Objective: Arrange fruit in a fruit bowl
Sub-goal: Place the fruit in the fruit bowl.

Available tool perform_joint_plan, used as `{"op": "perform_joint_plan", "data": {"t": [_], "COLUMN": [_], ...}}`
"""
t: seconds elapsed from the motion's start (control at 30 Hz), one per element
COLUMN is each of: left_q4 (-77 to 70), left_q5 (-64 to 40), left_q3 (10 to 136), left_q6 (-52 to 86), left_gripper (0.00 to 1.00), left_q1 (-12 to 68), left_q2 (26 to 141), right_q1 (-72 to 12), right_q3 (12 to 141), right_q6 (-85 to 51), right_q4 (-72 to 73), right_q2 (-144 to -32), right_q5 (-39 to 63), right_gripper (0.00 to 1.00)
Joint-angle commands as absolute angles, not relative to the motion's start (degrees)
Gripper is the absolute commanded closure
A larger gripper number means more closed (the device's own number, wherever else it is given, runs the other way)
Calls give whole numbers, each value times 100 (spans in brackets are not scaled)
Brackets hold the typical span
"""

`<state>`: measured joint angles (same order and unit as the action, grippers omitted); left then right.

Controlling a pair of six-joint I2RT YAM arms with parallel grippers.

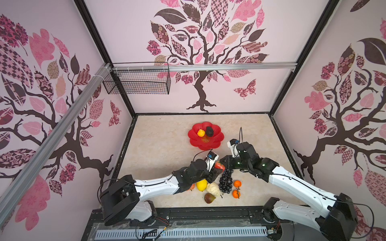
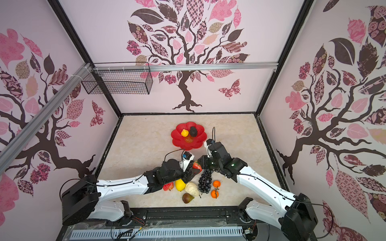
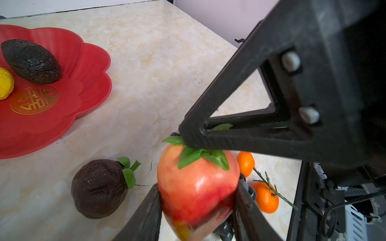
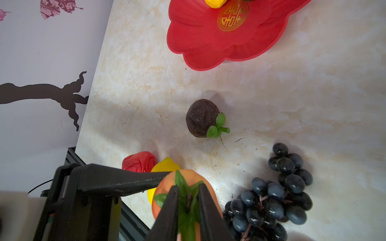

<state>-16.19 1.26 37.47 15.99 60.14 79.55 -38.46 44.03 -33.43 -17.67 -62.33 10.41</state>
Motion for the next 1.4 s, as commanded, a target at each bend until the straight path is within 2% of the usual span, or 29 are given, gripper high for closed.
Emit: {"op": "perform_joint_plan", "data": {"t": [0.0,0.17,0.3,0.57,0.67,0.77,0.93,1.07,1.2,1.37], "left_q4": [-1749,-1707,-1627,-1459,-1220,-694,429,855,872,859], "left_q5": [61,166,241,770,1209,1556,2317,3038,3289,3272], "left_q3": [3658,3652,3684,3514,3311,3048,2710,2353,2080,2100], "left_q6": [1484,1503,1512,1710,1779,1859,2185,2007,2004,1978], "left_gripper": [62,61,56,32,23,18,13,9,7,7], "left_q1": [6062,6064,6064,6065,6049,5886,5297,5194,5194,5186], "left_q2": [7963,7961,7963,7540,7009,6121,4464,3420,3021,3101], "right_q1": [-3876,-3883,-3885,-3885,-3872,-3671,-3532,-3317,-3162,-2871], "right_q3": [4509,4513,4542,4748,5059,5501,6261,6889,7540,8147], "right_q6": [-3331,-3321,-3283,-3091,-2806,-2475,-2021,-1870,-1813,-1898], "right_q4": [-1714,-1722,-1758,-1883,-2047,-2197,-2159,-2022,-1956,-1830], "right_q2": [-6358,-6361,-6359,-6402,-6530,-6856,-7574,-8238,-9008,-9866], "right_q5": [1151,1152,1109,837,486,365,19,-83,-226,-148], "right_gripper": [80,92,98,99,99,100,100,99,99,100]}}
